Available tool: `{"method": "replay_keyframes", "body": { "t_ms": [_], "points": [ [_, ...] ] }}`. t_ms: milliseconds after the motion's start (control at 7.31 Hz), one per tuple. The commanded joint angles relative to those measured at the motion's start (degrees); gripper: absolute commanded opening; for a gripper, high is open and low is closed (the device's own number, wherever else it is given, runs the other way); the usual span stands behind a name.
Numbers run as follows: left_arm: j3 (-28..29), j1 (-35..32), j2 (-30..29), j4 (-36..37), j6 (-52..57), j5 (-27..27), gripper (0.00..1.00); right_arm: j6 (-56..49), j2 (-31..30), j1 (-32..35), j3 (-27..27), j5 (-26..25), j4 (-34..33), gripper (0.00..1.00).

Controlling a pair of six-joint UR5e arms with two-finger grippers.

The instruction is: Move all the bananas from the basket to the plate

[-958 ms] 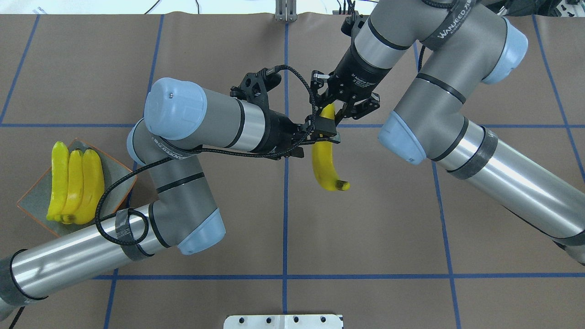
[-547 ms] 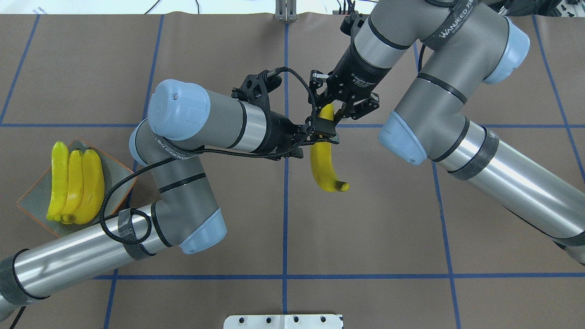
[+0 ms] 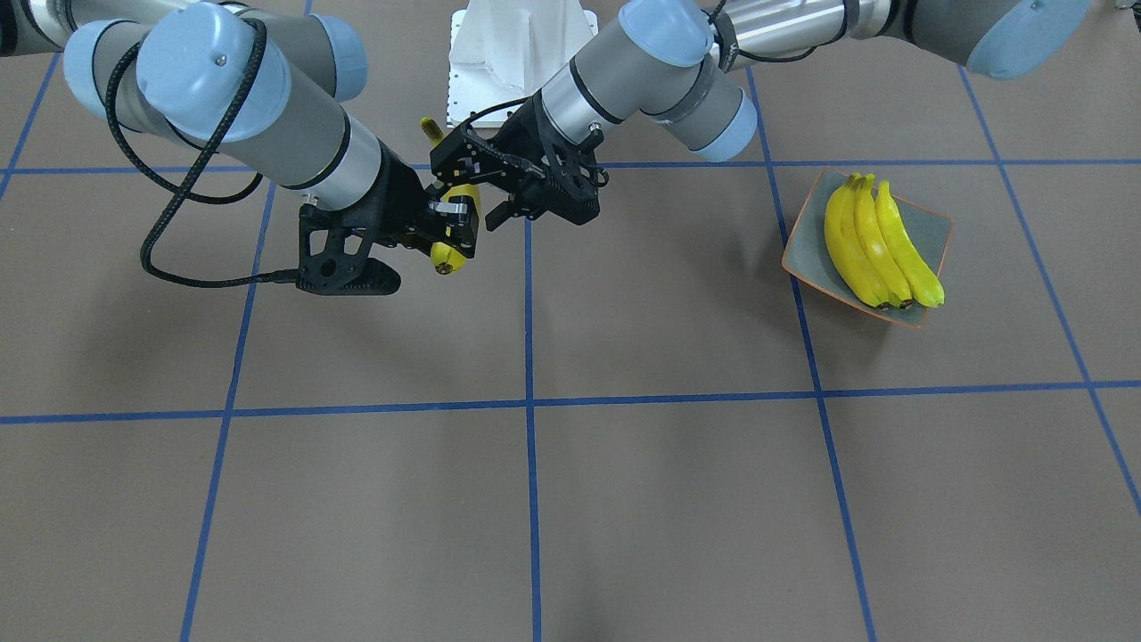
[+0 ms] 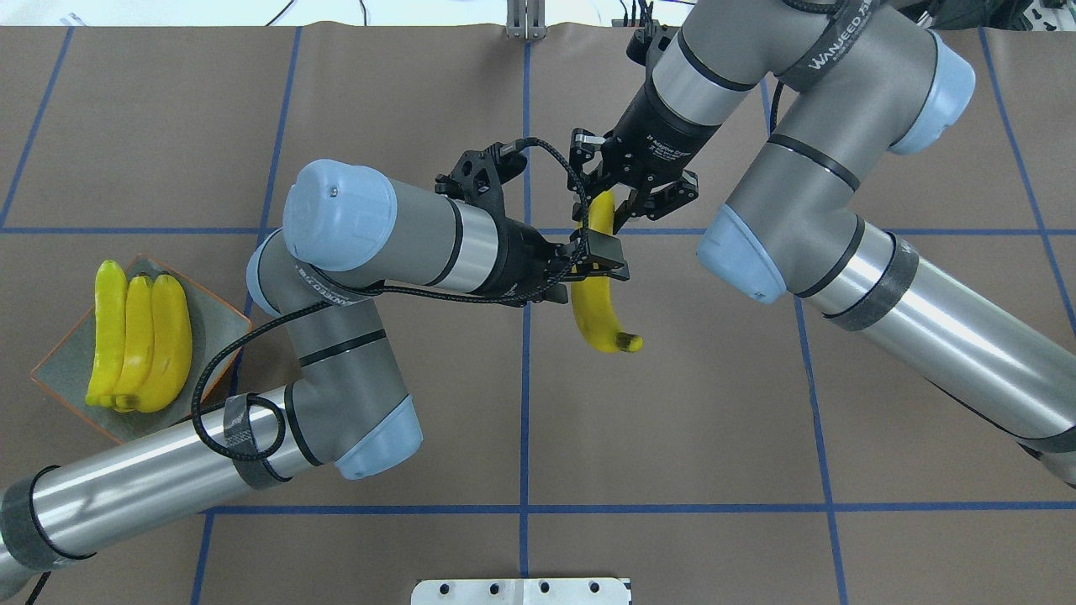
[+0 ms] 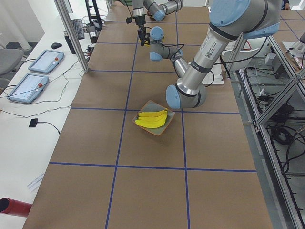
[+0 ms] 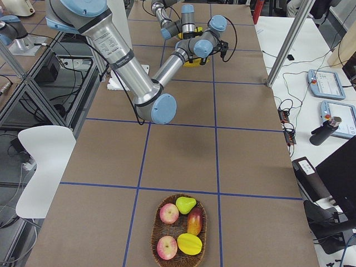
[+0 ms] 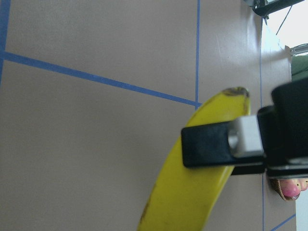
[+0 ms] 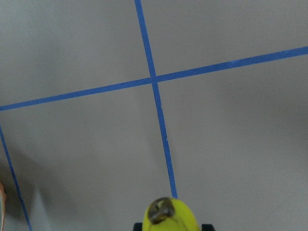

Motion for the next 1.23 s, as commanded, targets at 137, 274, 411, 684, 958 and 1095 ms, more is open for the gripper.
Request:
{"method": "replay_keyframes", "body": {
  "t_ms": [137, 274, 411, 684, 958, 1095],
  "points": [
    [0.41, 0.62, 0.00, -0.04, -0.09, 0.00, 0.57, 0.09, -0.02, 0.01, 0.31, 0.10, 0.02, 0.00],
    [0.41, 0.62, 0.00, -0.04, -0.09, 0.00, 0.22, 0.09, -0.02, 0.01, 0.31, 0.10, 0.02, 0.00],
    [0.33, 0.62, 0.09, -0.04, -0.09, 0.00, 0.00, 0.09, -0.10, 0.01, 0.22, 0.10, 0.02, 0.00],
    [0.33, 0.62, 0.26, 0.04, -1.57, 0.00, 0.00, 0.52, -0.02, 0.01, 0.13, 0.10, 0.19, 0.98],
    [0.15, 0.62, 0.35, 0.04, -2.72, -0.09, 0.00, 1.40, -0.81, 0.10, 0.04, 0.97, 4.40, 1.00],
    [0.24, 0.62, 0.53, 0.04, -2.72, -0.09, 0.00, 1.49, -0.81, 0.10, 0.04, 1.07, 4.50, 1.00]
  ]
}}
